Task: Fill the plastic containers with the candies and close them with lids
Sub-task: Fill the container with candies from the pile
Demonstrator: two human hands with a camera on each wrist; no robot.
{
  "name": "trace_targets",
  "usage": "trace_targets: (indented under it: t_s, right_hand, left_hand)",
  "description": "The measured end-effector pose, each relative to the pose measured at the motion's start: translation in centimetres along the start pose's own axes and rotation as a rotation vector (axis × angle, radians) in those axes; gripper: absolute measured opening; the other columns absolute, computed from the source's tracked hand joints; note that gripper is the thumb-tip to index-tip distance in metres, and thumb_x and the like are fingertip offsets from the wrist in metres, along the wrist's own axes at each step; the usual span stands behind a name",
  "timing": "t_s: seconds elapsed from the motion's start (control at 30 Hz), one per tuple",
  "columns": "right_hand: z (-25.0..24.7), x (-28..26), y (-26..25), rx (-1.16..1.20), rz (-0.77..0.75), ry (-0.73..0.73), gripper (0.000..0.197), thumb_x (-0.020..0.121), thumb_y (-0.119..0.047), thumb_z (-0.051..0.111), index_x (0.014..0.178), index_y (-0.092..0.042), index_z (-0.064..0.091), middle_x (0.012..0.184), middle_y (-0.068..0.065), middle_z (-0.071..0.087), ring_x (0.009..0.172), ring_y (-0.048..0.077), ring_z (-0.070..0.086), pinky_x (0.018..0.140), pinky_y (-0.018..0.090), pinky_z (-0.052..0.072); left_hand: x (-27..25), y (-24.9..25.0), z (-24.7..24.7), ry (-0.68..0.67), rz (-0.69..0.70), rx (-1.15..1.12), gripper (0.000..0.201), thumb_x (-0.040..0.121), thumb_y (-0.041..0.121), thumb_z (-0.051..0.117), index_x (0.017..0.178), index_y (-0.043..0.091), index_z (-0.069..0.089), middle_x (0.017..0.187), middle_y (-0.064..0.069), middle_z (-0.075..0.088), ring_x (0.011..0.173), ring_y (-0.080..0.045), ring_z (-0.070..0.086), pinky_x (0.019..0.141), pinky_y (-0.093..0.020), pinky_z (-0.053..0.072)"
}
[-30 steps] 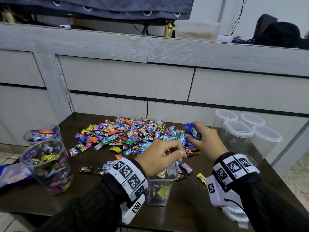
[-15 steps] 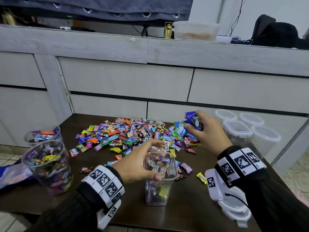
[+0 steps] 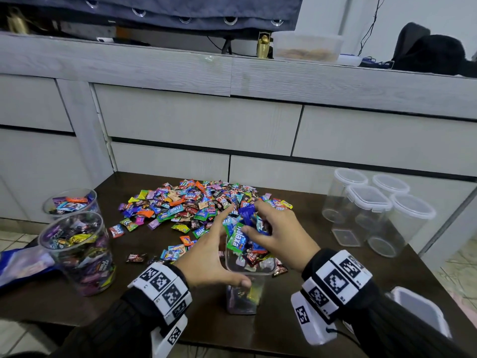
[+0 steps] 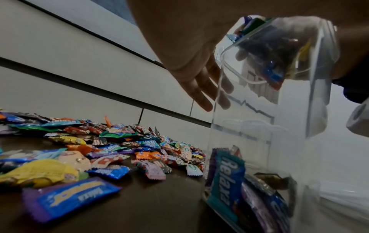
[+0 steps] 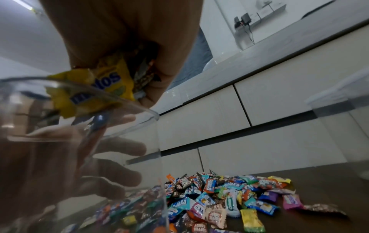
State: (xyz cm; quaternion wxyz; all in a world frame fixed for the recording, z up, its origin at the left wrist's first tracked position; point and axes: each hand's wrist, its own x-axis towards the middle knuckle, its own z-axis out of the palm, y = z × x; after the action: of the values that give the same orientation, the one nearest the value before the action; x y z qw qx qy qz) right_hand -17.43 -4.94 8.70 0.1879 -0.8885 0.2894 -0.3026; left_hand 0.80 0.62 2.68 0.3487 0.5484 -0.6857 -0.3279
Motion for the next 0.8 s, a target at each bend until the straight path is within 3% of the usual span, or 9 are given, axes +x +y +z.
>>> trace_targets:
  t_s: [0.13, 0.23, 0.27, 0.37, 0.47, 0.57, 0.67, 0.73, 0.8]
  right_hand:
    - [-0.1, 0.3, -0.1, -0.093, -0.044, -0.103, 0.029, 0.090, -0.026, 0.063, 0.086, -0.031, 0.036, 0.058, -0.013, 0.042, 0.055, 0.000, 0.047, 0.052, 0.013, 0.032]
    - [-0.1, 0.7, -0.3, -0.157, -0.050, -0.180, 0.027, 0.090, -0.026, 0.062, 0.088, -0.030, 0.036, 0.067, -0.004, 0.053, 0.055, 0.007, 0.045, 0.052, 0.016, 0.032]
    - [-0.1, 0.8, -0.3, -0.178, -0.049, -0.203, 0.026, 0.089, -0.025, 0.062, 0.090, -0.030, 0.036, 0.070, -0.001, 0.056, 0.057, 0.008, 0.046, 0.052, 0.017, 0.033]
    - [0.1, 0.8, -0.4, -0.255, -0.038, -0.274, 0.021, 0.087, -0.022, 0.064, 0.098, -0.024, 0.047, 0.071, -0.001, 0.057, 0.062, 0.014, 0.049, 0.059, 0.029, 0.038]
    - [0.1, 0.8, -0.4, -0.300, -0.052, -0.307, 0.024, 0.083, -0.019, 0.066, 0.103, -0.016, 0.054, 0.068, -0.007, 0.050, 0.061, 0.012, 0.043, 0.060, 0.026, 0.030]
    - [0.1, 1.0, -0.5, -0.325, -0.070, -0.340, 0.023, 0.083, -0.019, 0.063, 0.105, -0.014, 0.058, 0.084, 0.006, 0.065, 0.071, 0.020, 0.052, 0.062, 0.027, 0.033]
    - [0.2, 1.3, -0.6, -0.356, -0.079, -0.383, 0.021, 0.081, -0.016, 0.064, 0.101, -0.012, 0.063, 0.082, 0.008, 0.067, 0.066, 0.018, 0.047, 0.060, 0.024, 0.030]
    - [0.3, 1.5, -0.7, -0.349, -0.081, -0.415, 0.021, 0.079, -0.017, 0.066, 0.099, -0.010, 0.066, 0.084, 0.008, 0.068, 0.068, 0.020, 0.052, 0.062, 0.025, 0.034]
    - [0.7, 1.7, -0.7, -0.312, -0.095, -0.447, 0.026, 0.076, -0.016, 0.069, 0.101, -0.008, 0.066, 0.092, 0.008, 0.069, 0.079, 0.023, 0.061, 0.071, 0.028, 0.044]
  left_hand:
    - [0.1, 0.0, -0.3, -0.008, 0.033, 0.067, 0.118, 0.043, 0.071, 0.083, 0.123, 0.081, -0.003, 0.148, 0.026, 0.026, 0.139, -0.001, 0.028, 0.113, -0.027, 0.027]
    - [0.2, 0.4, -0.4, -0.009, 0.063, 0.118, 0.104, 0.050, 0.070, 0.079, 0.122, 0.078, 0.004, 0.127, 0.050, 0.035, 0.121, 0.025, 0.034, 0.099, -0.003, 0.029]
    - [0.2, 0.7, -0.4, -0.014, 0.067, 0.133, 0.098, 0.053, 0.070, 0.077, 0.123, 0.075, 0.009, 0.123, 0.051, 0.037, 0.117, 0.028, 0.034, 0.095, -0.001, 0.029]
    - [0.2, 1.2, -0.3, -0.029, 0.066, 0.118, 0.077, 0.057, 0.067, 0.073, 0.120, 0.054, 0.031, 0.118, 0.037, 0.050, 0.113, 0.019, 0.047, 0.093, -0.006, 0.038]
    - [0.1, 1.7, -0.2, -0.040, 0.083, 0.099, 0.064, 0.061, 0.061, 0.074, 0.114, 0.049, 0.040, 0.110, 0.044, 0.053, 0.107, 0.018, 0.052, 0.087, -0.003, 0.039]
    - [0.3, 1.4, -0.3, -0.053, 0.078, 0.066, 0.074, 0.061, 0.058, 0.076, 0.123, 0.047, 0.037, 0.120, 0.031, 0.056, 0.113, 0.010, 0.054, 0.098, -0.017, 0.045]
    - [0.5, 1.0, -0.4, -0.063, 0.091, 0.063, 0.082, 0.061, 0.057, 0.078, 0.130, 0.041, 0.037, 0.126, 0.017, 0.057, 0.116, 0.002, 0.056, 0.101, -0.033, 0.047]
    - [0.5, 1.0, -0.3, -0.051, 0.109, 0.071, 0.080, 0.061, 0.055, 0.078, 0.130, 0.039, 0.039, 0.125, 0.014, 0.059, 0.116, 0.000, 0.057, 0.100, -0.036, 0.048]
    - [0.6, 1.1, -0.2, -0.036, 0.127, 0.080, 0.079, 0.061, 0.055, 0.078, 0.128, 0.041, 0.039, 0.125, 0.014, 0.059, 0.116, 0.000, 0.056, 0.100, -0.033, 0.047]
